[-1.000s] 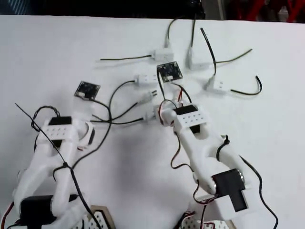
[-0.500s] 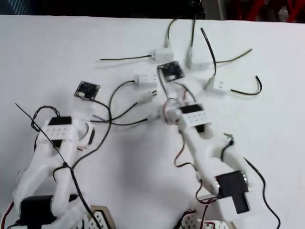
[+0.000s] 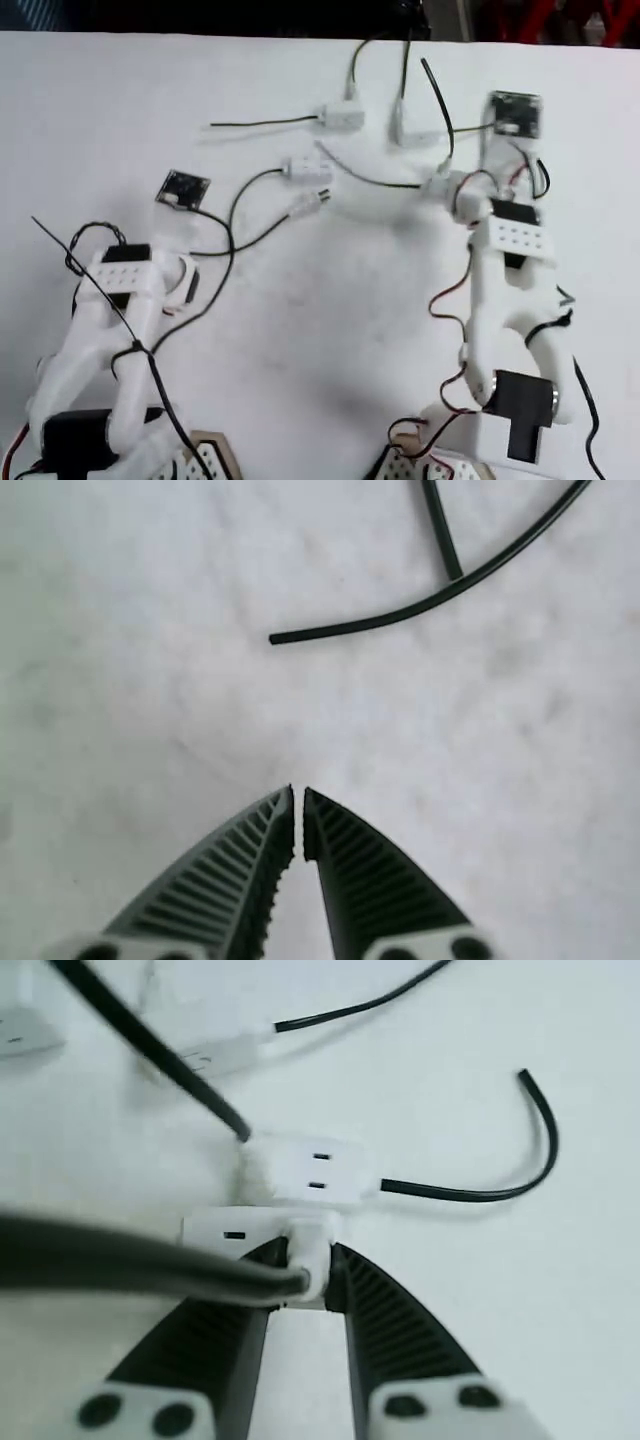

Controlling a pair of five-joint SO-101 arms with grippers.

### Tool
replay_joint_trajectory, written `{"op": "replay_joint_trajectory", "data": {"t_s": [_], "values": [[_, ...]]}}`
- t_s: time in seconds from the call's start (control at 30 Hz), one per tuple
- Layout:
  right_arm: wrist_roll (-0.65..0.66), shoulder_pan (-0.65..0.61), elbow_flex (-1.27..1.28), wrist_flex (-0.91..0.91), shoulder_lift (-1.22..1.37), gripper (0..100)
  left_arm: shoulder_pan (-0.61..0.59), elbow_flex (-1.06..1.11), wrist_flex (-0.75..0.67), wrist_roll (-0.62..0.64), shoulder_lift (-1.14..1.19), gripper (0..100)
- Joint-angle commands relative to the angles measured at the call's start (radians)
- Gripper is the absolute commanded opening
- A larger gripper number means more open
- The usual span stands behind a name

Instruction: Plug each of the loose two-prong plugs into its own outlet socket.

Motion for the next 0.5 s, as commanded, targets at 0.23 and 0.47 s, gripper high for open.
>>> {"op": "replay_joint_trajectory", "data": {"t_s": [0.23, 0.47], "values": [[-0.091, 0.061, -0.054, -0.027, -0.027, 13.0, -0.010, 0.005, -0.018, -0.011, -0.042, 4], [-0.086, 0.012, -0.149, 0.214, -0.154, 14.9, -0.008, 0.005, -0.018, -0.011, -0.042, 4]]}}
